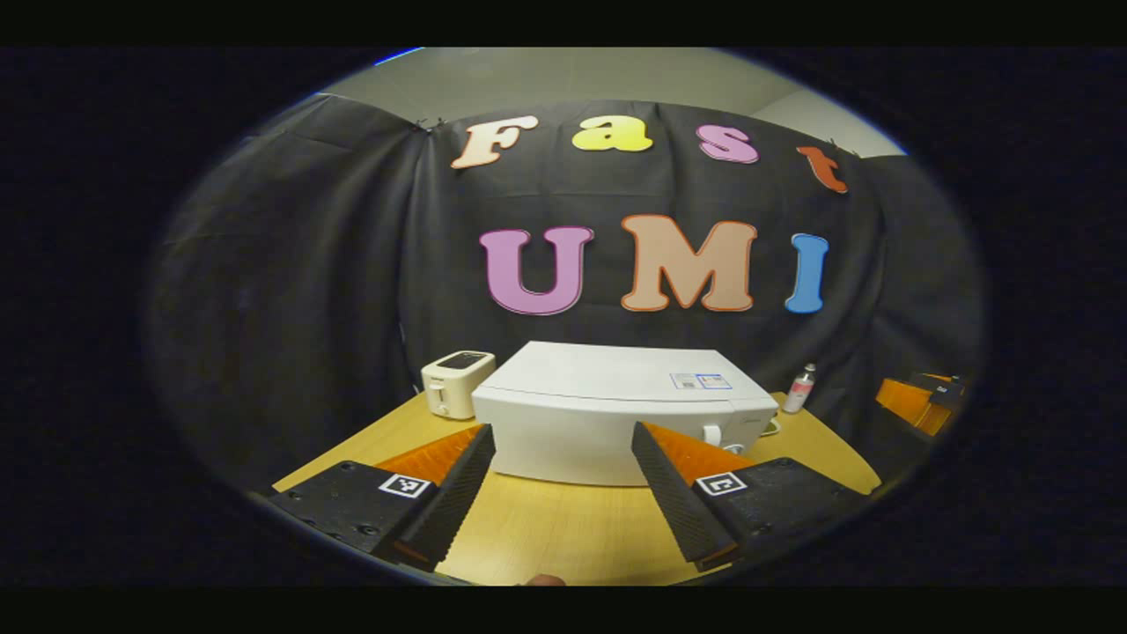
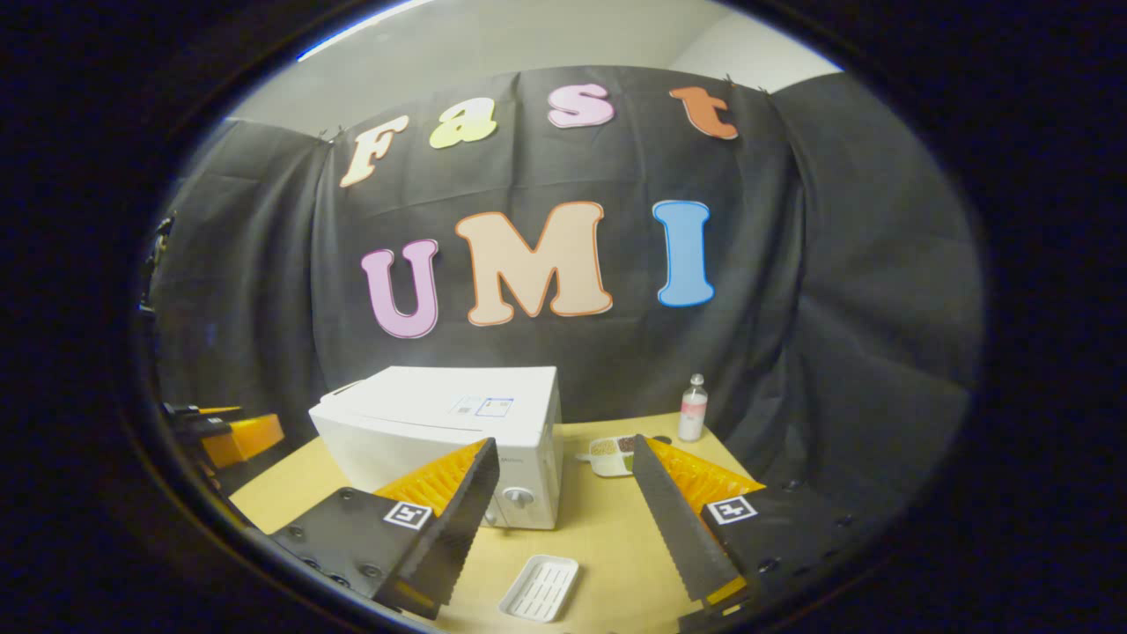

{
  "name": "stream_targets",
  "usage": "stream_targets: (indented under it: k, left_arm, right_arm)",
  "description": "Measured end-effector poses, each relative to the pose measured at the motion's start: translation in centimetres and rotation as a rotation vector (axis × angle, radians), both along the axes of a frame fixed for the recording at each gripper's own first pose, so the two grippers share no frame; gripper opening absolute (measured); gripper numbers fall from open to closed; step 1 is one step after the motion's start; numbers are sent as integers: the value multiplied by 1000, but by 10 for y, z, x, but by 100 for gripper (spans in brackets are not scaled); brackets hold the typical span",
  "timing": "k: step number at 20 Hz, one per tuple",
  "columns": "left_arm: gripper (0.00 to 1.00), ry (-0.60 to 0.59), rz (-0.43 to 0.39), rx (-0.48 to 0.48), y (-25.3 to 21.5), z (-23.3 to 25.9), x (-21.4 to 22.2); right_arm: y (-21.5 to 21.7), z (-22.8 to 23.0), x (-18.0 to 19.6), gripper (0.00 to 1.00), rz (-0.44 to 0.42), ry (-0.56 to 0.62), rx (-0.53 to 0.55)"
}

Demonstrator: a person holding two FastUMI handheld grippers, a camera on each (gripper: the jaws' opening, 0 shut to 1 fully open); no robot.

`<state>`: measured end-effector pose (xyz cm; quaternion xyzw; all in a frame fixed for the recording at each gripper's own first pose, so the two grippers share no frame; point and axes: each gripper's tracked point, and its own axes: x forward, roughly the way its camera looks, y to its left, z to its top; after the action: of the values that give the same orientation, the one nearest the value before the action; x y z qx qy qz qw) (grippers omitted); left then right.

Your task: Open the microwave oven with the left hand, put the food in, and close the microwave oven.

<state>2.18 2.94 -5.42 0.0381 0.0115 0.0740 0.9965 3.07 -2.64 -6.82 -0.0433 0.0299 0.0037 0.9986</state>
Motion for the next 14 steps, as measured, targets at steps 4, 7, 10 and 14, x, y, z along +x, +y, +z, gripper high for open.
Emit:
stream_targets:
  k: [4,7,10,14]
  left_arm:
    - [96,-14,43,5,11,13,-16]
    - [96,-35,55,4,15,24,-21]
    - [96,-45,69,-2,20,29,-25]
    - [99,-43,84,-14,26,27,-28]
  right_arm:
    - [18,16,-2,92,43,-11,53]
    - [18,26,-1,92,55,-22,86]
    - [6,35,1,97,37,-38,80]
    - [-5,40,1,92,15,-51,68]
